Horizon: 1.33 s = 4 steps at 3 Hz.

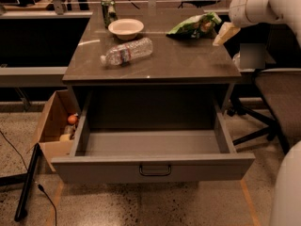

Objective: Place green rice chip bag into top drawer

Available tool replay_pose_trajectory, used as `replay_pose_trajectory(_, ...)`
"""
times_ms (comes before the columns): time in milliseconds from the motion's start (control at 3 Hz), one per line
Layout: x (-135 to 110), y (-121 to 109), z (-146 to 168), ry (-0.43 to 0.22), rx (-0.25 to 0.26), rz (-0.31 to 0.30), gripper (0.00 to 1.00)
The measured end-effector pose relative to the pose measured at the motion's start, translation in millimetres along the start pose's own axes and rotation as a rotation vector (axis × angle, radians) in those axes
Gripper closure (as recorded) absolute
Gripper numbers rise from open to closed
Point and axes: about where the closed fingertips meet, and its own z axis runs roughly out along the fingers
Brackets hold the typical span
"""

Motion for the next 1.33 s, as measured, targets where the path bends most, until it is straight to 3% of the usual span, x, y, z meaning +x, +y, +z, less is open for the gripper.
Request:
replay_pose_trajectory(667,-1.7,-1.8,45.4,-0.004,0.039,-0.048,0.0)
replay_pose_trajectory(1333,-12.6,-9.2,91.8,0.048,0.062,-0.073,0.0)
